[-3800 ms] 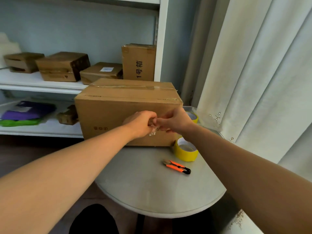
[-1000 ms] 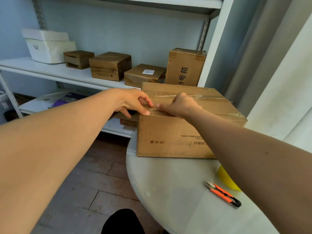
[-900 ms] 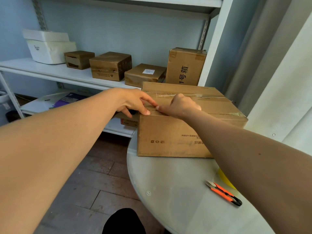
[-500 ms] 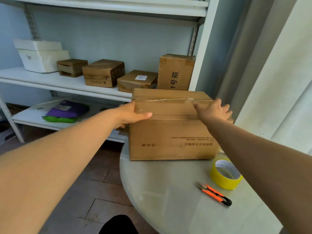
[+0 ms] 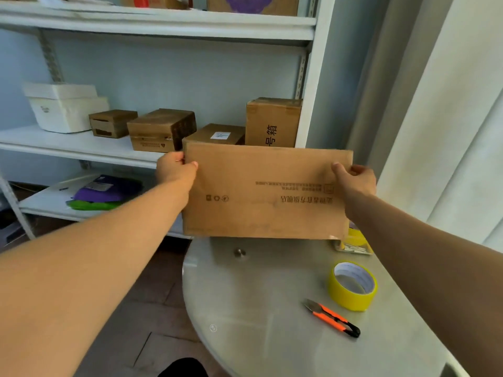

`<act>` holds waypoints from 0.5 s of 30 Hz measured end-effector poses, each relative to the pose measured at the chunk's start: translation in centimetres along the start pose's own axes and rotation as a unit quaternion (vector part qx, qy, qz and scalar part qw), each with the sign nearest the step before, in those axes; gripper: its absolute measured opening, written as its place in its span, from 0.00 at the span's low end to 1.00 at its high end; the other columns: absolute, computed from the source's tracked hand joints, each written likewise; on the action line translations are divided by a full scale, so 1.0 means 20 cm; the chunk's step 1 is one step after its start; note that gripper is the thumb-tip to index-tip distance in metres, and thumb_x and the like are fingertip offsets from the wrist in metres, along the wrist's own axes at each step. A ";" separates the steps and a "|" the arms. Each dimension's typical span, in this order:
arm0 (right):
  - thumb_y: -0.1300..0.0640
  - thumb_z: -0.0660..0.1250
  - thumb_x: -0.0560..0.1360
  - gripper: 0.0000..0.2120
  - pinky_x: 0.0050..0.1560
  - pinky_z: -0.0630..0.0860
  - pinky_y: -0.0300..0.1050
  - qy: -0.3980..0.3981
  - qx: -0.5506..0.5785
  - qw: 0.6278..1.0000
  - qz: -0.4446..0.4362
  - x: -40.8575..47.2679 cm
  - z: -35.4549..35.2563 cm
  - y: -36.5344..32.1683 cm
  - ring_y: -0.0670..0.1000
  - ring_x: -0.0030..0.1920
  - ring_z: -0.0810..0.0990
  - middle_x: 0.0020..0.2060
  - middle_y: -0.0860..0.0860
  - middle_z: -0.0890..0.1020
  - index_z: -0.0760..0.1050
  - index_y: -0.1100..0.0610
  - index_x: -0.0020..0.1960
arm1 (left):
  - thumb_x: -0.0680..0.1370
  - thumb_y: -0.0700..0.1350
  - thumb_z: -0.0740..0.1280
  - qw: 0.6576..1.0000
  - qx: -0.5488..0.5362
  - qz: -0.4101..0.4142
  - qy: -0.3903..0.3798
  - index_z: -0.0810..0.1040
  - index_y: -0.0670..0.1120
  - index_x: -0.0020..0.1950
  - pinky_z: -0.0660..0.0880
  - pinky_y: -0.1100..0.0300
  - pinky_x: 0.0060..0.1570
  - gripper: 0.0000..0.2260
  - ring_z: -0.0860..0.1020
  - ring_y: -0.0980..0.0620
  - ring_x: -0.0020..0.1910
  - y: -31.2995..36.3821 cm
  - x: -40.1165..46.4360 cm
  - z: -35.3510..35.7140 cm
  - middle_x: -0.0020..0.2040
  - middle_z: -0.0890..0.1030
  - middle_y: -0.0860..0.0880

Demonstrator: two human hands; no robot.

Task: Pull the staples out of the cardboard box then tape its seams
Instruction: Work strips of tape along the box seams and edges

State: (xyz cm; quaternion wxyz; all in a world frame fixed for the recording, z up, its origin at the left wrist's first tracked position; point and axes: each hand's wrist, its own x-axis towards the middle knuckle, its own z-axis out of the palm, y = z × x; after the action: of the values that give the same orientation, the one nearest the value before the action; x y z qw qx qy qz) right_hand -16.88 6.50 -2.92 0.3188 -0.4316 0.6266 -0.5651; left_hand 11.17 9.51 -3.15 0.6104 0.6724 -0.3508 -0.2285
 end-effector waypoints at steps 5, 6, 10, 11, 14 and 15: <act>0.55 0.63 0.79 0.21 0.59 0.70 0.48 -0.025 0.021 0.999 -0.031 0.04 -0.01 -0.10 0.50 0.53 0.72 0.64 0.51 0.75 0.68 0.54 0.71 | 0.76 0.34 0.62 0.995 -0.034 -0.046 -0.082 0.61 0.60 0.74 0.68 0.42 0.64 0.32 0.69 0.43 0.64 0.10 0.11 -0.03 0.71 0.67 0.47; 0.57 0.64 0.78 0.21 0.59 0.70 0.48 -0.026 0.009 0.999 -0.041 0.05 -0.01 -0.11 0.50 0.53 0.72 0.63 0.52 0.76 0.69 0.54 0.71 | 0.75 0.33 0.62 0.994 -0.006 -0.047 -0.093 0.59 0.60 0.75 0.68 0.41 0.63 0.34 0.68 0.42 0.65 0.11 0.13 -0.03 0.71 0.66 0.46; 0.66 0.65 0.74 0.25 0.60 0.74 0.48 0.011 -0.006 0.998 -0.059 0.12 -0.03 -0.17 0.53 0.59 0.75 0.63 0.52 0.75 0.69 0.54 0.69 | 0.75 0.30 0.63 0.996 0.046 -0.003 -0.077 0.55 0.51 0.78 0.67 0.46 0.64 0.35 0.64 0.42 0.70 0.23 0.20 -0.02 0.74 0.63 0.45; 0.68 0.65 0.74 0.25 0.54 0.77 0.46 0.014 0.015 0.998 -0.055 0.15 -0.02 -0.17 0.54 0.59 0.76 0.61 0.52 0.76 0.69 0.52 0.69 | 0.75 0.31 0.63 0.997 0.041 0.001 -0.062 0.57 0.49 0.77 0.67 0.48 0.63 0.33 0.65 0.42 0.69 0.23 0.22 -0.03 0.73 0.64 0.45; 0.68 0.64 0.76 0.23 0.40 0.75 0.39 -0.001 0.061 0.997 -0.048 0.20 0.00 -0.16 0.52 0.52 0.79 0.56 0.53 0.80 0.70 0.51 0.67 | 0.76 0.31 0.62 0.997 0.035 0.023 -0.060 0.62 0.46 0.75 0.69 0.52 0.65 0.28 0.69 0.46 0.67 0.20 0.27 -0.02 0.69 0.70 0.46; 0.68 0.64 0.77 0.22 0.41 0.74 0.38 -0.008 0.060 0.997 -0.049 0.21 0.00 -0.15 0.51 0.52 0.79 0.56 0.53 0.80 0.71 0.52 0.67 | 0.76 0.30 0.61 0.996 0.045 0.035 -0.071 0.64 0.46 0.74 0.69 0.51 0.66 0.27 0.70 0.47 0.67 0.19 0.27 -0.01 0.69 0.71 0.45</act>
State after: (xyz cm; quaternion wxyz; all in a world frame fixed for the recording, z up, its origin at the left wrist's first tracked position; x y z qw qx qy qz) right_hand -18.00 2.79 0.40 0.3210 -0.4461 0.5673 -0.6133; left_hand 14.12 5.52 1.36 0.5609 0.6686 -0.4264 -0.2380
